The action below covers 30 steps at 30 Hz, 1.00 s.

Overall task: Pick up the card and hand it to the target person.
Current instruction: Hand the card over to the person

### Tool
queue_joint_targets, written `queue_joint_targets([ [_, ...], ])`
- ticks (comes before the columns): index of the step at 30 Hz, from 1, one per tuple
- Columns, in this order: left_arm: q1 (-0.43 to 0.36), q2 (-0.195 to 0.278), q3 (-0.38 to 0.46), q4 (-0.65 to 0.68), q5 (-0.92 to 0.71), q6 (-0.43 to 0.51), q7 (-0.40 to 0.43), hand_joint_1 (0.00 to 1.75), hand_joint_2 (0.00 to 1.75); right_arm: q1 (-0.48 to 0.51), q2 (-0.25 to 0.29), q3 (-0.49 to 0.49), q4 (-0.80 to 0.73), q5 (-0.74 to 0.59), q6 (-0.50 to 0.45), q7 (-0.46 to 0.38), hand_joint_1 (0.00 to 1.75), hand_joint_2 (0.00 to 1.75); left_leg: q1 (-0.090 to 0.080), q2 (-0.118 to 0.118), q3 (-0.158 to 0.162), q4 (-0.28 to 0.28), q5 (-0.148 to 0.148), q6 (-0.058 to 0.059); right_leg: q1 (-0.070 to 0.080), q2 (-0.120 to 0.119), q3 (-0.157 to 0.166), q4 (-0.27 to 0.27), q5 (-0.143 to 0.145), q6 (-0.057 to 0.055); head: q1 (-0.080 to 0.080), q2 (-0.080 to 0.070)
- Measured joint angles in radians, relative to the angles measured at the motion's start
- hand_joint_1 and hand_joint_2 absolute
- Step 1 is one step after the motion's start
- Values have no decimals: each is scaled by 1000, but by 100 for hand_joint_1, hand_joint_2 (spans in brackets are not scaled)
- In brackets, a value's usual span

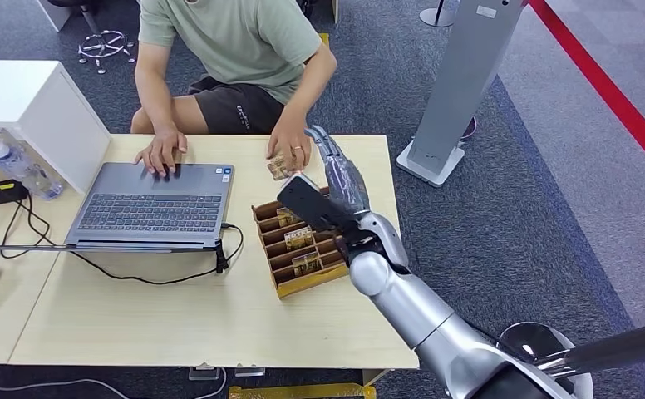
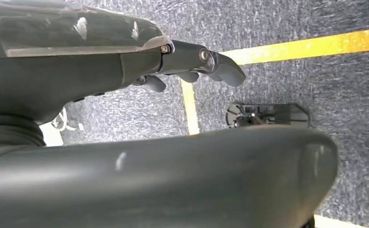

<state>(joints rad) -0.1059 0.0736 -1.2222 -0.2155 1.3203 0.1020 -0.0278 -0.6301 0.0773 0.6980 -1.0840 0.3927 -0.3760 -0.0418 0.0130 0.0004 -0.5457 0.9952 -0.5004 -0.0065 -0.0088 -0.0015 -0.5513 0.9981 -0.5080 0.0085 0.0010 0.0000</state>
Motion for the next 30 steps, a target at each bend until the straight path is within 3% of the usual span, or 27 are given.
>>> queue_joint_targets([
  [12,3,4,0,0,0,1,-6,0,0,243,-95,-76,-285,-99,20,-41,0,175,0,0,0,0,0,0,0,0,0,0,0,0,0,0],
  [30,2,7,0,0,-13,-5,-9,0,0,391,-147,-125,-432,-112,44,-45,0,175,0,0,0,0,0,0,0,0,0,0,0,0,0,0],
])
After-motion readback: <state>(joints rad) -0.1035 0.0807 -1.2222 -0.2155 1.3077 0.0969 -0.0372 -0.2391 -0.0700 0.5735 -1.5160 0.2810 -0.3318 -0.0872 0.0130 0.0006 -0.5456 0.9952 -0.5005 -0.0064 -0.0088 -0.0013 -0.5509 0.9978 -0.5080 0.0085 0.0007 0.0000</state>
